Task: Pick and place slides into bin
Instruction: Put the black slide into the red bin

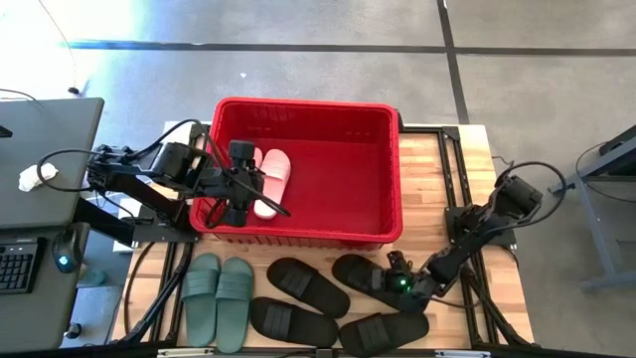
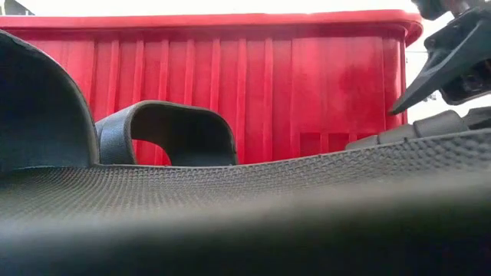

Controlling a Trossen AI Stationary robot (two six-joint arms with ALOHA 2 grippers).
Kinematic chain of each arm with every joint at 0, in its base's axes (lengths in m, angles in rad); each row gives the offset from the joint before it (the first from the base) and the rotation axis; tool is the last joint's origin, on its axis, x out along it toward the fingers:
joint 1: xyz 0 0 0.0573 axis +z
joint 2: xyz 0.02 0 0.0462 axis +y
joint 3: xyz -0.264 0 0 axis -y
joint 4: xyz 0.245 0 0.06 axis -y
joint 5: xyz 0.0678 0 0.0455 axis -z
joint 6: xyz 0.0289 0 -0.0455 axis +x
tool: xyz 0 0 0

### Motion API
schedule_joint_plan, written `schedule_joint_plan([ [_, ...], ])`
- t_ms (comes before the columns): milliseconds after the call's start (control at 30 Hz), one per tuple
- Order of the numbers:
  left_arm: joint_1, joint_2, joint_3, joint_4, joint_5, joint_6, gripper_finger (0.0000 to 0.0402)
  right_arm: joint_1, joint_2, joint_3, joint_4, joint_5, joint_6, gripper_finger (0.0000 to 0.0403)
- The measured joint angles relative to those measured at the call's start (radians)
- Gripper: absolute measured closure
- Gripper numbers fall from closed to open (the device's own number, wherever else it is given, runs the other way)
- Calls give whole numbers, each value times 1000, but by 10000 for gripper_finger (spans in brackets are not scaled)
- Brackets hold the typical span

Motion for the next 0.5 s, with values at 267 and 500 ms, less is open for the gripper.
schedule_joint_plan([
  [267,0,0,0,2,16,-1,181,-19,0,0,6,-3,-28,284],
  [500,0,0,0,3,16,-1,181,-19,0,0,-2,-16,-46,334],
])
